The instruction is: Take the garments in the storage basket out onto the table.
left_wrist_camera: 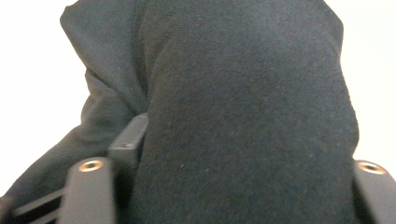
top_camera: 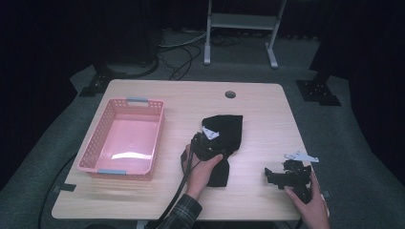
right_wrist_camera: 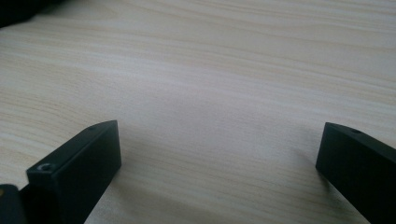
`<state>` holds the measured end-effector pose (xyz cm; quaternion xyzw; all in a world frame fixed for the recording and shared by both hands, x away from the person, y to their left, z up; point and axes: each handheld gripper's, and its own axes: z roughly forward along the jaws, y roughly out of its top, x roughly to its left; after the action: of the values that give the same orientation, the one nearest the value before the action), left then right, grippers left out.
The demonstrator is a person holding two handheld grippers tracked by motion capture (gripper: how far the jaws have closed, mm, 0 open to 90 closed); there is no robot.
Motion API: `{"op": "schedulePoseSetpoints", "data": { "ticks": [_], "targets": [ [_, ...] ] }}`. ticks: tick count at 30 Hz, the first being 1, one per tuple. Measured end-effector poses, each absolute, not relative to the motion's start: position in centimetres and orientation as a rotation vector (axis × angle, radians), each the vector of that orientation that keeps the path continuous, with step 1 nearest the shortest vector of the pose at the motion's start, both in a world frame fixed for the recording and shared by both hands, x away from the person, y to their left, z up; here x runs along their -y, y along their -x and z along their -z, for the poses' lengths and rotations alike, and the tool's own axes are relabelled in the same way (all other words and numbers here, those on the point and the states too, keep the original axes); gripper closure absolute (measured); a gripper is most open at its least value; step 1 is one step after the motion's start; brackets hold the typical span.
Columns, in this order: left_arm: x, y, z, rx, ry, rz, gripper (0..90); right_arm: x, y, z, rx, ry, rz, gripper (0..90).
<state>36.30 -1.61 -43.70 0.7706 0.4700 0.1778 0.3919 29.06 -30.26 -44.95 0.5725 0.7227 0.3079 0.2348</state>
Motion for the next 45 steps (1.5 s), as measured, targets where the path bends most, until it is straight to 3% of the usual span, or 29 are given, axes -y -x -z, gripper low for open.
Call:
{"op": "schedulePoseSetpoints", "data": {
  "ticks": [2, 12, 29, 45],
  "targets": [
    [1.6, -36.3, 43.7, -1.197, -1.95, -0.453, 19.3, 30.3, -29.1, 44.9, -1.983, -1.571, -0.845, 0.0],
    [1.7, -36.2, 43.7, -1.19, -1.95, -0.447, 9.0, 30.3, -29.1, 44.9, -1.983, -1.571, -0.845, 0.0],
    [1.3, -34.8, 42.0, -1.077, -1.87, -0.554, 8.9, 30.3, -29.1, 44.9, -1.983, -1.571, -0.845, 0.0],
    [-1.4, -32.6, 38.4, -0.84, -1.627, -0.665, 8.9, 30.3, -29.1, 44.9, -1.983, -1.571, -0.845, 0.0]
  ]
}}
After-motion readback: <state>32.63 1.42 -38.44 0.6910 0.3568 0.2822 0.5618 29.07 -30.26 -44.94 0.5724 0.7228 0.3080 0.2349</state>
